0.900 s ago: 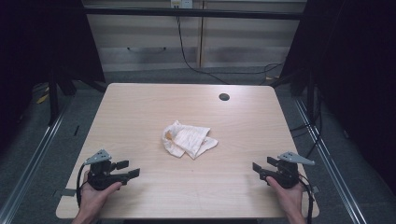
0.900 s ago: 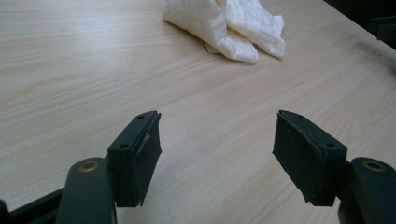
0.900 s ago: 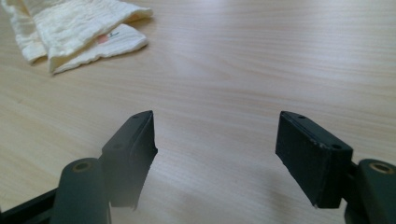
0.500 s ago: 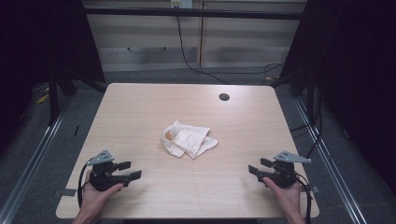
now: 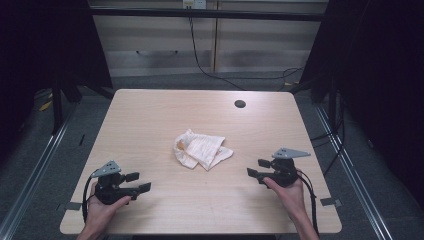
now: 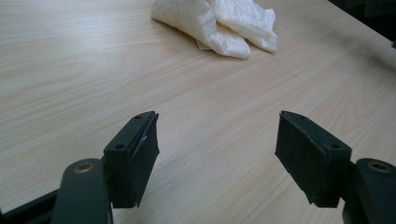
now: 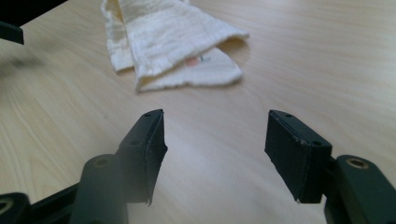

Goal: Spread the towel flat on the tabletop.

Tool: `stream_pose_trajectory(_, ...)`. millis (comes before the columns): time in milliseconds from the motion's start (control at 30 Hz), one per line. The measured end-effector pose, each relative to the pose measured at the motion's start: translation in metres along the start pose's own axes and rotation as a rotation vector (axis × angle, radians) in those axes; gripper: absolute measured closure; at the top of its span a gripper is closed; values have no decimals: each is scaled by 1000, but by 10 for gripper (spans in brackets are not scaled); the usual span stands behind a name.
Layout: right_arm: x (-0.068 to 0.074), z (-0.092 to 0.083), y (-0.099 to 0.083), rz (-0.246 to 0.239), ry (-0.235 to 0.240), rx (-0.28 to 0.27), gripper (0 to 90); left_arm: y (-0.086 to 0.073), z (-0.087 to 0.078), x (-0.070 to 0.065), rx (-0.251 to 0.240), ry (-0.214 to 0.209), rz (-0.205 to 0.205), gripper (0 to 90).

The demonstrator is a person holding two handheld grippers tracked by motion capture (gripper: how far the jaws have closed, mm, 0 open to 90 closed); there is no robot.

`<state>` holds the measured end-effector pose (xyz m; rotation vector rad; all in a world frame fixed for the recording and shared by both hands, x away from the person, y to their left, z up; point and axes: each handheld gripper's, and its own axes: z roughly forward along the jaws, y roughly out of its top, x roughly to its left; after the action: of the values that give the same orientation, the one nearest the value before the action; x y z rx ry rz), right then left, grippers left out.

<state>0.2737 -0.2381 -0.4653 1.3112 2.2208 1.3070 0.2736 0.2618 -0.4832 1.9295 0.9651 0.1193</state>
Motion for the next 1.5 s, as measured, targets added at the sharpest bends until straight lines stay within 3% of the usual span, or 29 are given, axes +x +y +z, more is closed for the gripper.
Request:
stream_pose_trajectory(167,3,18,22,-25,57,23,356,0,-1,0,-3,1,-4,297)
stream_pose_trajectory(300,3,44,45,-47,110,64,357,0,-1,1,-3,-1,-1,297)
stream_pose_trajectory(600,5,88,71,-105,160,126,408,0,-1,1,-2,2,3,298)
stream_pose_trajectory(800,7,110,82,-163,125,137,420,0,-1,1,-1,0,4,298)
stream_pose_trajectory(933,8,126,85,-171,137,177,436,0,-1,1,-3,2,1,296)
stream_pose_trajectory(1100,9,145,84,-167,132,211,383,0,-1,2,-3,-6,1,296)
stream_pose_trajectory(1267,6,158,77,-157,144,224,380,0,-1,2,-3,-4,4,295)
stream_pose_trajectory(1333,7,161,74,-174,145,234,390,0,-1,2,-3,-5,5,296)
stream_pose_trajectory(1367,10,165,70,-214,119,244,427,0,-1,2,-2,-4,5,296)
stream_pose_trajectory(1433,12,163,70,-234,76,253,556,0,-1,2,-2,-1,3,296)
stream_pose_trajectory(1500,13,162,70,-269,60,264,625,0,-1,2,-2,1,6,297)
